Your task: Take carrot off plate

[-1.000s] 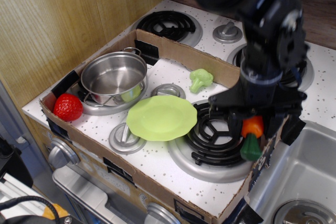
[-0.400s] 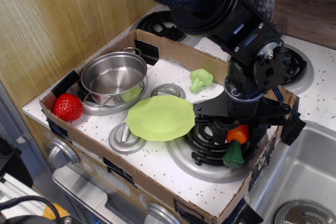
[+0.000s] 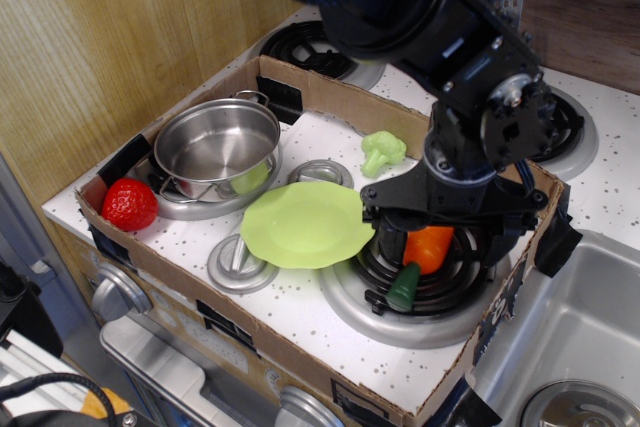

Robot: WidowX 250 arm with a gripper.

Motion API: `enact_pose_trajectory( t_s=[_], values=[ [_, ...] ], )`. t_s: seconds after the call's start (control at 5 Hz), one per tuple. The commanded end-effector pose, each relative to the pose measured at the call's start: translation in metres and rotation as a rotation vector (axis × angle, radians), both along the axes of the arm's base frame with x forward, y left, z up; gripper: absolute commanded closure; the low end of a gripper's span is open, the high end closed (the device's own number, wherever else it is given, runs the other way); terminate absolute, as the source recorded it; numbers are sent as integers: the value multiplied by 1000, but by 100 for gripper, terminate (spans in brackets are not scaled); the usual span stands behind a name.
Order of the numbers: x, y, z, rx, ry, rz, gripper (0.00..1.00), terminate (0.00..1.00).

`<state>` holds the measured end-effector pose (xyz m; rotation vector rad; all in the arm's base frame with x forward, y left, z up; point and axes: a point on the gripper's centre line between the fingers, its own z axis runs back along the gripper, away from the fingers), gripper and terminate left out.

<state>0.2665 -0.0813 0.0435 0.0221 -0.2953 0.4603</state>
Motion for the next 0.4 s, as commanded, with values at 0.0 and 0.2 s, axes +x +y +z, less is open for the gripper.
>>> enact_pose_trajectory(
  t_s=[0.0, 0.2],
  values=[
    [11, -4, 42, -4, -36, 15, 0, 0],
    [14, -6, 63, 24, -12, 27, 0, 100]
  ],
)
